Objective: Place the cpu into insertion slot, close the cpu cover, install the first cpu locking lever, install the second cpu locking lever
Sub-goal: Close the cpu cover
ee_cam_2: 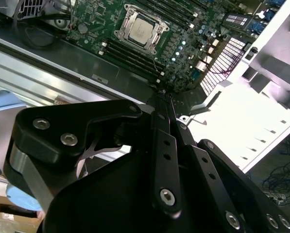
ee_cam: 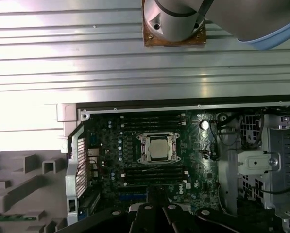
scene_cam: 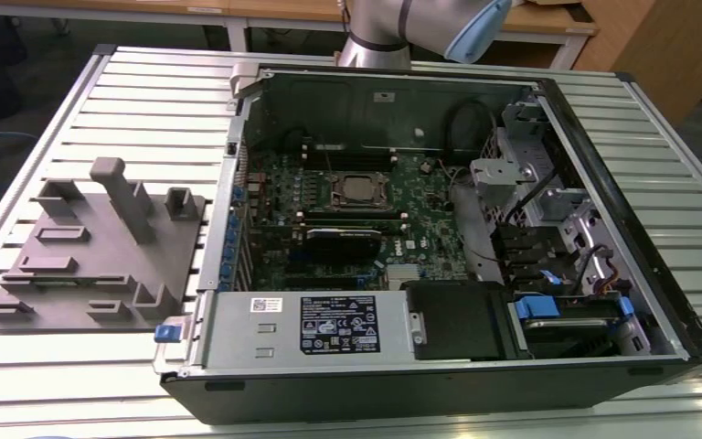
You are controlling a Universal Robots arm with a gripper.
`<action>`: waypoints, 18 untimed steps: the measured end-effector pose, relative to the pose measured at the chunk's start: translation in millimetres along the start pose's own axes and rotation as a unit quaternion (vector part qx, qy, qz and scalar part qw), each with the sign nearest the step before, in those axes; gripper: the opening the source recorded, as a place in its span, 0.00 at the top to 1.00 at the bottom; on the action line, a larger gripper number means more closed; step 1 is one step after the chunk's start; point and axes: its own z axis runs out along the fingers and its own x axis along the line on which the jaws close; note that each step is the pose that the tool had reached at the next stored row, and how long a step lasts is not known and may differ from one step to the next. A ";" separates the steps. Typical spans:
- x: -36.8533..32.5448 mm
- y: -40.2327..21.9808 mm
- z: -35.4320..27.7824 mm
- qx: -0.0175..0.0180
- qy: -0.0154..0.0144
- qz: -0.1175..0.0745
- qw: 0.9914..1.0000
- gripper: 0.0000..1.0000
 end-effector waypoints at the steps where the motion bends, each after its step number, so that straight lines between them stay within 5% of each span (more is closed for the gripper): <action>1: 0.0 0.0 0.4 0.000 0.000 0.000 1.000 0.90; 18: 0.1 -0.2 7.2 0.000 0.000 0.000 1.000 0.90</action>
